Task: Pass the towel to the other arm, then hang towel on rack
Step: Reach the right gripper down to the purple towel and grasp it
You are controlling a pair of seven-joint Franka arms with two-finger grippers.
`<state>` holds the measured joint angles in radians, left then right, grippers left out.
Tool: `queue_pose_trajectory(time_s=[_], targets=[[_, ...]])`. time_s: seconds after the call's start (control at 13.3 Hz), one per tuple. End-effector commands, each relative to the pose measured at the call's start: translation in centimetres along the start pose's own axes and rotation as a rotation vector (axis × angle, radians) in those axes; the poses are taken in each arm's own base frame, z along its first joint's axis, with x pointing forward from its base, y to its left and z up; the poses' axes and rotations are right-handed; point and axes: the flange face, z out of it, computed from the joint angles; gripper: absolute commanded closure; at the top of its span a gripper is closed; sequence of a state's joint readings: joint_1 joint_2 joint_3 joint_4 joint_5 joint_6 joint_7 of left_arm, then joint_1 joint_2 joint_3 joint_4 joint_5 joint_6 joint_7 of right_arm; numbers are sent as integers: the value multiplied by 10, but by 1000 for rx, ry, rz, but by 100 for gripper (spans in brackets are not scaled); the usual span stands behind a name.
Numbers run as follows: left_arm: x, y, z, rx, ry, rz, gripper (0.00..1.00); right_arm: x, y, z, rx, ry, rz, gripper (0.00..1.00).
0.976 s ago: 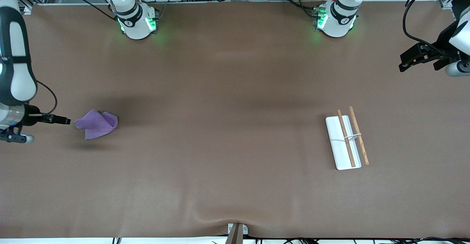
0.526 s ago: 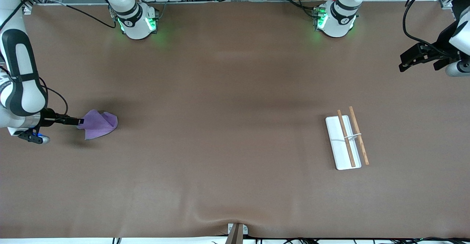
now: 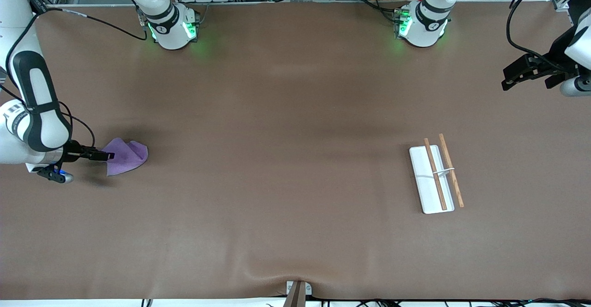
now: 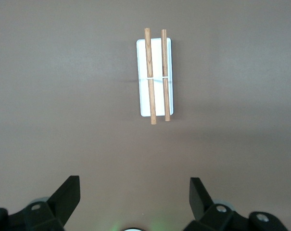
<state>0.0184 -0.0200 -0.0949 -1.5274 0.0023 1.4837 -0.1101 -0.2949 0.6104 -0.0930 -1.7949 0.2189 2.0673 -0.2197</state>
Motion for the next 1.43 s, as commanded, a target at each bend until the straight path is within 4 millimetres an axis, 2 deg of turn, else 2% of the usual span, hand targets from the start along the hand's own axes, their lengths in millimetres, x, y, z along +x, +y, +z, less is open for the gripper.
queue_pose_trajectory(time_s=[0.0,0.08,0.15,0.53,0.75,1.2,1.35], targets=[[1,0,-3,-19,-8,2,0,2,-3,2,24,6,-12,69],[1,0,-3,-19,-8,2,0,2,-4,2,24,6,-24,87],[1,0,-3,-19,-8,2,0,2,-6,2,23,5,-33,100],[1,0,-3,-19,-8,2,0,3,-12,-1,19,6,-45,100],[1,0,-3,-19,-8,2,0,3,-21,-10,16,17,-72,100],[2,1,-1,-19,-12,2,0,-10,-58,-71,-9,60,-156,100],[3,1,0,-19,-14,0,0,-17,-73,-97,-36,79,-194,100]])
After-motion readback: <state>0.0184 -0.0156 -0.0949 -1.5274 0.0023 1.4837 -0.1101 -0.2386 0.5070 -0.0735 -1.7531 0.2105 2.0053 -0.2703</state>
